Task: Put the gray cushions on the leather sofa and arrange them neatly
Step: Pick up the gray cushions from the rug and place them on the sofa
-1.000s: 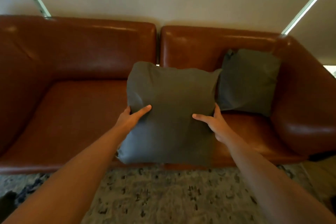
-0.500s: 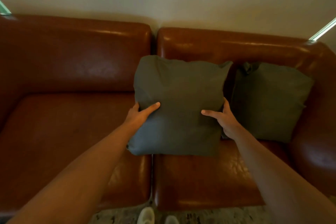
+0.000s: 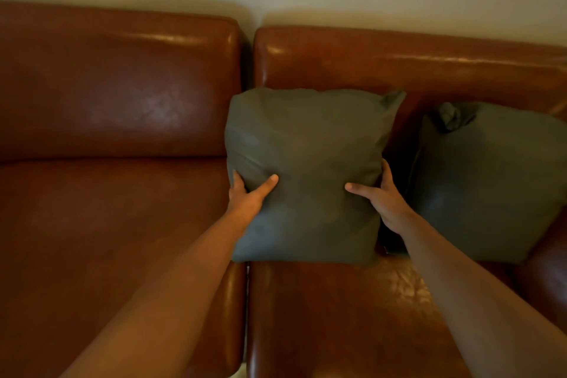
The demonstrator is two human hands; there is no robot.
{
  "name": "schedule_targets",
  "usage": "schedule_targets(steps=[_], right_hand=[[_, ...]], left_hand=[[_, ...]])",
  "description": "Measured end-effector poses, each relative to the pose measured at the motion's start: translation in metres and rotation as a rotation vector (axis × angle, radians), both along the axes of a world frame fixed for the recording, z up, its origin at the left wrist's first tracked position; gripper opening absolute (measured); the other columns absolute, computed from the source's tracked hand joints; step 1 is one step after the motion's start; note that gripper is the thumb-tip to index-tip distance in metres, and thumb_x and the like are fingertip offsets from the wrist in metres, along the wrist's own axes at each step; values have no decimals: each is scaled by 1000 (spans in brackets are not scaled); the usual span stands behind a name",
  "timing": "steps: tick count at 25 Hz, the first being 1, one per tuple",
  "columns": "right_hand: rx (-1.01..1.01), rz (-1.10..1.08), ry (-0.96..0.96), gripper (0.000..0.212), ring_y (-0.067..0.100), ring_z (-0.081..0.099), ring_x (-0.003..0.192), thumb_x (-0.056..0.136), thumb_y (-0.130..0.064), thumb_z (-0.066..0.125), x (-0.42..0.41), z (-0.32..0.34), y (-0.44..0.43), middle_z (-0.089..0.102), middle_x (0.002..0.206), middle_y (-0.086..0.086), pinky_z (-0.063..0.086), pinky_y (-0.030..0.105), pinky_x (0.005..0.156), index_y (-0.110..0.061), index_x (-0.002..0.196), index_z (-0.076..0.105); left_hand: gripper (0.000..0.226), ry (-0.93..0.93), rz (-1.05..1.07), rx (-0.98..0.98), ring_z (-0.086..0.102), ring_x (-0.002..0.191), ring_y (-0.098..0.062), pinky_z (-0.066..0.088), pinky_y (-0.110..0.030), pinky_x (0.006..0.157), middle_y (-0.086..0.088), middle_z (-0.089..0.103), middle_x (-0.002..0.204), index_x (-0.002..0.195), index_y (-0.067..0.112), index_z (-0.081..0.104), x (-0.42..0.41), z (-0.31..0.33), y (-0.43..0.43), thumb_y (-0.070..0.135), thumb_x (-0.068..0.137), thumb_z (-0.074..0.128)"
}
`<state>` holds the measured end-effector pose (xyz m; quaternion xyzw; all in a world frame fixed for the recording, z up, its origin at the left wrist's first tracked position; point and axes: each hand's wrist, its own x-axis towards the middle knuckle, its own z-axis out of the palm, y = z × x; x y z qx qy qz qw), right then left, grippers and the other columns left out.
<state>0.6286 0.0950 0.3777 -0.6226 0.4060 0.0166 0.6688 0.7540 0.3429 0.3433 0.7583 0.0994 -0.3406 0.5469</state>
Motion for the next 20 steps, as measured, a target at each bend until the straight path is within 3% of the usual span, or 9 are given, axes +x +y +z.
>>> schedule_targets(steps=[4,7,9,13,20], right_hand=[[-64,3,-9,113,21,55,119,64,-27,89,2,8,5,51,136,-6,48,45,96,-43,150,17],[-188,-35,64,122,25,45,132,54,-51,88,-9,17,25,39,150,-4,41,54,106,-45,150,13],[-271,-56,75,126,25,36,140,50,-66,81,-16,28,50,30,157,-4,37,55,110,-40,152,11],[-306,-7,33,108,19,18,148,76,-49,77,-21,75,124,14,163,-6,26,46,118,-32,156,6],[-295,219,-91,99,17,12,149,84,-52,68,-15,160,320,9,164,-4,17,37,118,-28,156,5]], left_hand=[[141,-9,-22,45,40,137,-27,39,-49,110,-1,34,154,153,33,14,4,17,7,85,35,72],[123,-82,-49,28,45,133,-22,41,-46,108,1,44,148,148,27,31,-8,43,23,80,45,74],[107,-165,-56,36,36,140,-22,35,-47,113,1,38,152,148,26,32,-19,68,40,71,61,74],[101,-236,-42,150,4,150,-20,14,-43,121,-3,8,163,155,17,10,-32,116,97,56,81,66],[101,-305,57,185,-3,150,-19,9,-40,121,-4,2,164,155,19,7,-58,191,287,56,82,65]])
